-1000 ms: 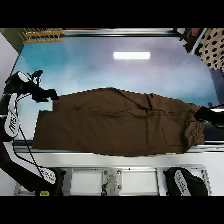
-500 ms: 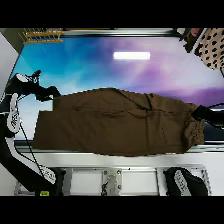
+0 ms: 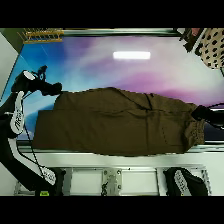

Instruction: Fold the clothes and pants, and hang the long-sleeved shirts on hangers.

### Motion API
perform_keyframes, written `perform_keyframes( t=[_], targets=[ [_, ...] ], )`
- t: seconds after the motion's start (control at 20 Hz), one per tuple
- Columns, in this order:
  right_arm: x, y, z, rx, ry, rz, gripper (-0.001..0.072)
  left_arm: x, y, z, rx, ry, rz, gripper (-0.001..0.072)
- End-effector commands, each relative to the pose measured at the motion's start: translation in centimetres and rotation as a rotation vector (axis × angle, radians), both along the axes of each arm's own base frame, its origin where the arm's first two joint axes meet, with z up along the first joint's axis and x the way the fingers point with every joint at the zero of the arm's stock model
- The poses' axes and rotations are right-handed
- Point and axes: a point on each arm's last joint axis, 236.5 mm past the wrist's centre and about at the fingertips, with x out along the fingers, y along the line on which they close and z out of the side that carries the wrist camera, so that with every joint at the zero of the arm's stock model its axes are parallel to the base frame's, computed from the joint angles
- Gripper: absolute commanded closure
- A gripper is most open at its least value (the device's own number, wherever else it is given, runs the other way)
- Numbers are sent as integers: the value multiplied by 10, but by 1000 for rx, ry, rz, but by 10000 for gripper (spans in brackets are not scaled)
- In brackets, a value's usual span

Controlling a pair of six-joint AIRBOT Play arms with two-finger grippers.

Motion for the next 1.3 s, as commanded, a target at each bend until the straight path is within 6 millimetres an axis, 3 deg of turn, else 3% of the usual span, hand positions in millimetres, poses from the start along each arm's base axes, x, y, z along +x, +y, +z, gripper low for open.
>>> perform_keyframes(
  t=[0.0,0.05,0.15,0.25,0.3,0.4,0.45,0.55,0.65,0.75,0.85,0.9,0.95,1.0,1.05,1.15,1.25],
  targets=[
    [0,1,0,4,-1,1,39,43,11,98,80,-315,70,704],
    [1,3,0,11,-5,2,38,49,11,145,106,-430,81,704],
    [3,6,1,24,-11,4,39,36,-9,224,174,-595,-15,704],
    [2,6,1,24,-11,4,39,-4,-50,261,235,-625,-236,704],
    [2,6,1,24,-10,5,39,-32,-72,261,240,-589,-353,704],
    [2,6,1,24,-10,5,39,-95,-104,230,228,-432,-535,704],
    [2,6,1,25,-8,5,39,-131,-114,204,218,-322,-608,704],
    [2,6,1,25,-8,5,39,-203,-126,154,180,-105,-729,704],
    [2,6,1,24,-8,5,39,-269,-134,115,127,59,-808,703],
    [2,5,1,23,-10,5,39,-323,-135,86,89,186,-864,703],
    [3,5,1,23,-11,4,39,-356,-137,67,75,250,-903,703],
    [3,5,1,23,-12,4,38,-367,-139,62,72,269,-926,699],
    [2,5,1,23,-11,4,39,-374,-142,59,74,277,-942,507],
    [2,5,1,23,-11,4,39,-372,-145,58,82,264,-935,175],
    [3,5,1,23,-11,4,39,-363,-147,62,94,232,-917,106],
    [2,5,1,23,-11,4,39,-323,-139,75,186,135,-852,106],
    [2,5,1,23,-10,4,39,-266,-119,92,271,34,-720,106]
  ],
)
